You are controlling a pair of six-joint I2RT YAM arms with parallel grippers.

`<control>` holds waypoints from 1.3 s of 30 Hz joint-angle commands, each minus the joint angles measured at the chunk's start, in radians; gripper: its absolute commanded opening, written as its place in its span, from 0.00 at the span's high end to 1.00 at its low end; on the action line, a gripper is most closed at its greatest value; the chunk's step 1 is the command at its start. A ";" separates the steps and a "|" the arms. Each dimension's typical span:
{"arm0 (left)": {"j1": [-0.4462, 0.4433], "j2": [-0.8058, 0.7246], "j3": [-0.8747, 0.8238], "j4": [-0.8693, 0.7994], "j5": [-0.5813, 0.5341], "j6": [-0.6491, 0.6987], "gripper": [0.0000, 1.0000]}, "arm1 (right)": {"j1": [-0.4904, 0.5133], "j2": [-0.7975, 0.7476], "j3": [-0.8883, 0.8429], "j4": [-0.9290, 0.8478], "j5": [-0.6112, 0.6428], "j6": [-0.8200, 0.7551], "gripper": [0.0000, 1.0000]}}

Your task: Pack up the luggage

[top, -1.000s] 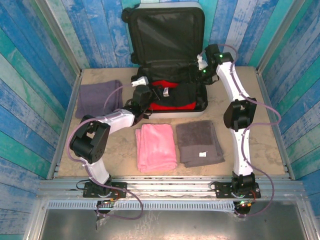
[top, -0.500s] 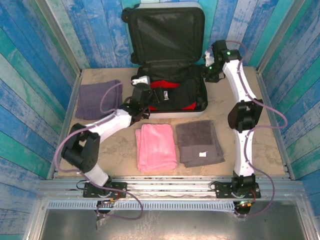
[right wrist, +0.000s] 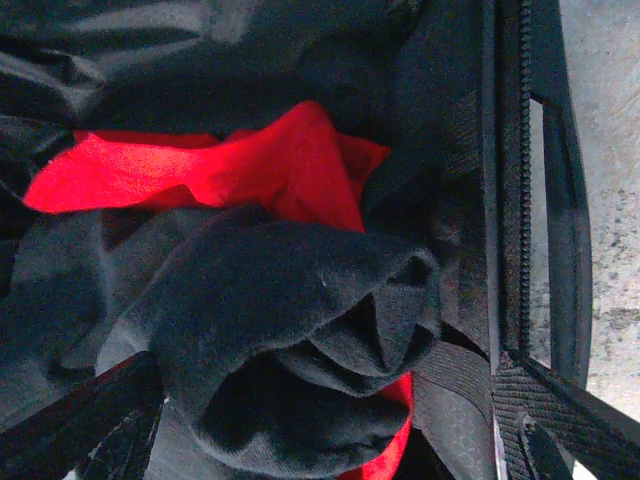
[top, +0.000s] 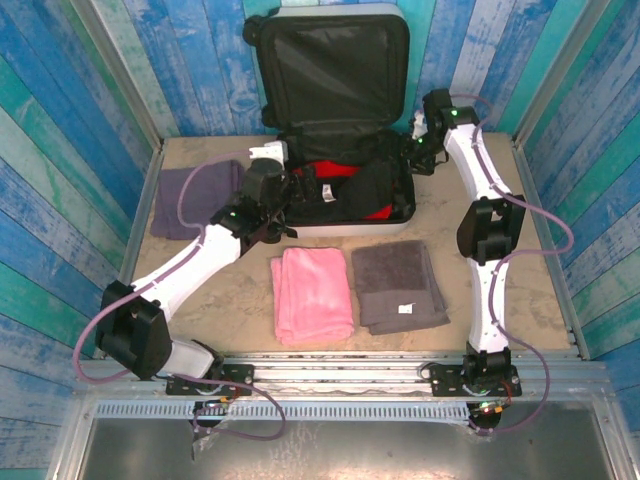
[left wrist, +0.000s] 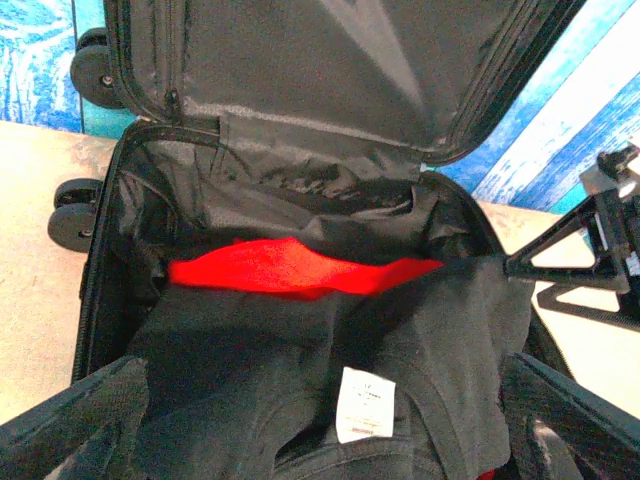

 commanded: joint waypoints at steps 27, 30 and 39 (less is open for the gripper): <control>0.085 0.282 0.200 -0.127 0.115 -0.030 0.32 | 0.049 0.067 0.069 0.062 -0.019 -0.028 0.53; 0.106 0.304 0.213 -0.132 0.139 -0.049 0.31 | 0.057 0.073 0.096 0.076 -0.025 -0.063 0.66; 0.150 0.357 0.295 -0.196 0.170 -0.023 0.17 | 0.084 0.044 0.140 0.129 -0.032 -0.286 0.96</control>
